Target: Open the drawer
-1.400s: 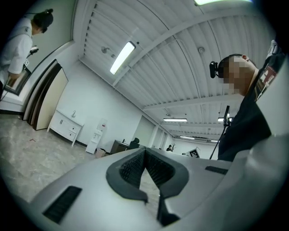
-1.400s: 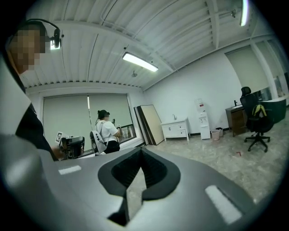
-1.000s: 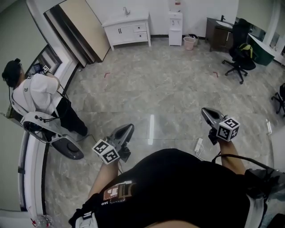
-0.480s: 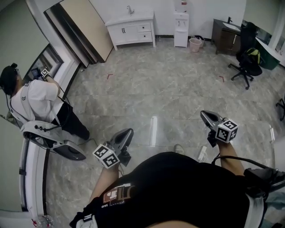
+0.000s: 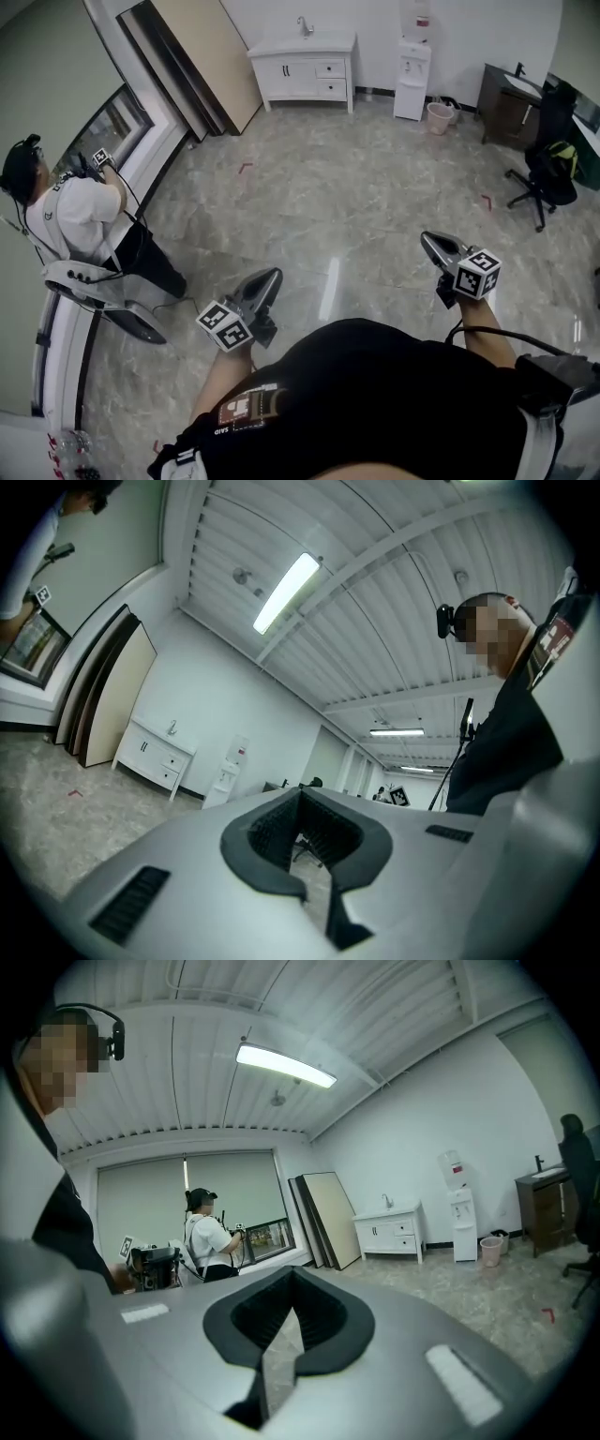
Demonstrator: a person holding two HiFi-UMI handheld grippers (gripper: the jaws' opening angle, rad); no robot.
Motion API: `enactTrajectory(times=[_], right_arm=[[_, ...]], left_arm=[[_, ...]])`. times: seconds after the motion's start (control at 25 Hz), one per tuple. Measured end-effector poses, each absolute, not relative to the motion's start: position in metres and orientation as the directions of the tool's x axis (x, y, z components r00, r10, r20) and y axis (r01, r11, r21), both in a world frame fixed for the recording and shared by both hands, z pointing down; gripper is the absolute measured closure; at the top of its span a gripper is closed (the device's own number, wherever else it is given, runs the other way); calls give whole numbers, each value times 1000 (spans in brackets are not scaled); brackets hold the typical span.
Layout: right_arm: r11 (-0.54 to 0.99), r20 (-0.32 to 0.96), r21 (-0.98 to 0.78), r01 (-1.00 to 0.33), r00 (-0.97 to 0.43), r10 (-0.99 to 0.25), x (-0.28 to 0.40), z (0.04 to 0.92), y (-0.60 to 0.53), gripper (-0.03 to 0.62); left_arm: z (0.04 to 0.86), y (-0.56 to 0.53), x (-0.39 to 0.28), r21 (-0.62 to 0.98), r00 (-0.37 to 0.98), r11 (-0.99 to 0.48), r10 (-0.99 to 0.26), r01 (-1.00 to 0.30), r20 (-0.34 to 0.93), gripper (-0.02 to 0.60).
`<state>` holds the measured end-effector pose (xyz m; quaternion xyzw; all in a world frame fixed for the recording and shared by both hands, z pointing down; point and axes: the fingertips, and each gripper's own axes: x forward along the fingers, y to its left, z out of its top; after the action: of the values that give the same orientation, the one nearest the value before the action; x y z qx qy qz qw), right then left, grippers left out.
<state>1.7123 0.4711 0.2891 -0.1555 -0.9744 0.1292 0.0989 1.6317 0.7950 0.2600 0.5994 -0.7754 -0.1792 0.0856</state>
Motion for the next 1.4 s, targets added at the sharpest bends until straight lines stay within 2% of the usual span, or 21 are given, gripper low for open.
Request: enactTrajectory(times=[0.24,0.6,0.8,1.12,1.28,1.4], right_arm=[[913,158,-299,278,-929,334,1677,290,397,597],[918,169,-315,240,-938,304,1642,306,356,595],[939,200,-294,177,-950,242,1552,284,362,597],[953,151,-267,147,-970,192,1536,296,358,597],[955,140,-263,134,-974,176,1438,279,396,597],[957,155,-267,115,-975,160,1392,275,409,597]], left_arm=[[248,718,1607,360,-265,224,-962,-905,-66,586],[259,675,1554,375,-236,201,-970,-905,-51,586],[243,676,1443,393,-170,129,-983,-910,-71,586],[261,675,1413,339,-123,85,-988,-937,-93,586],[251,711,1307,346,-113,74,-989,-935,-95,586],[249,723,1257,351,-94,56,-991,-935,-94,586]])
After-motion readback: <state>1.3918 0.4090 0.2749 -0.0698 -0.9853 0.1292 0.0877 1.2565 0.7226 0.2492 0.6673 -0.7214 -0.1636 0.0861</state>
